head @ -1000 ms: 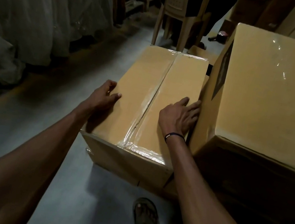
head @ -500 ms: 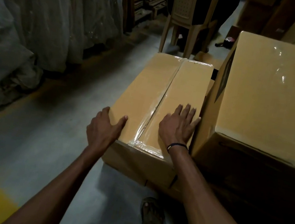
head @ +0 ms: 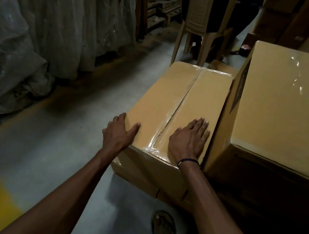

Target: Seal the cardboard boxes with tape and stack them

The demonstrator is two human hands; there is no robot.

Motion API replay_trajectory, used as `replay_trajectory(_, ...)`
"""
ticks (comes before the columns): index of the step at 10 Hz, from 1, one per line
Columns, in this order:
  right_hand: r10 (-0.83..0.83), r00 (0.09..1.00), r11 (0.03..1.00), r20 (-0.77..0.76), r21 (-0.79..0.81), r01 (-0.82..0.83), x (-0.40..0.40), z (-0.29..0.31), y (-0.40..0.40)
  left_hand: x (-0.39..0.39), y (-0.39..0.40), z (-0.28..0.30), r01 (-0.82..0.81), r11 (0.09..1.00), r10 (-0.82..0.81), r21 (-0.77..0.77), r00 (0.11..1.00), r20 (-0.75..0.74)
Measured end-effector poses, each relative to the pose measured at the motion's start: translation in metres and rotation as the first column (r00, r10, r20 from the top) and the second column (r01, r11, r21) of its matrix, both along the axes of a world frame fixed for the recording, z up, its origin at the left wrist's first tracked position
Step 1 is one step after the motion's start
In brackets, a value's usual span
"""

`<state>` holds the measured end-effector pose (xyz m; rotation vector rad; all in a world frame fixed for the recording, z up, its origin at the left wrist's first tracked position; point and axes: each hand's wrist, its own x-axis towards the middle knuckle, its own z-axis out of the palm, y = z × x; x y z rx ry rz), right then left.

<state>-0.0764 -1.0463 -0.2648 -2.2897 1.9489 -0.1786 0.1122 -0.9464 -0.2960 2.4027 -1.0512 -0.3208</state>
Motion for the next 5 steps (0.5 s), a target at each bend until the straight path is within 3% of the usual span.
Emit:
replay_trajectory(2, 0.032, 0.999, 0.998, 0.025, 0.053, -0.034, 0.001, 0.011, 0.024, -0.002, 0.025, 0.021, 0.115, 0.993, -0.115, 0.017, 0.993, 0.0)
replay_trajectory(3, 0.08, 0.985, 0.985, 0.155, 0.138, -0.102, 0.006, 0.027, 0.054, -0.013, 0.057, 0.048, 0.055, 0.995, -0.059, -0.08, 0.997, -0.041)
replay_trajectory(4, 0.163, 0.949, 0.948, 0.271, 0.221, -0.227, 0.011, 0.041, 0.097, -0.023, 0.105, 0.078, 0.023, 0.992, -0.027, -0.127, 0.999, -0.031)
replay_trajectory(5, 0.351, 0.872, 0.871, 0.34, 0.223, -0.438, 0.011, 0.058, 0.149, -0.032, 0.167, 0.103, -0.042, 0.985, 0.041, -0.165, 0.999, -0.006)
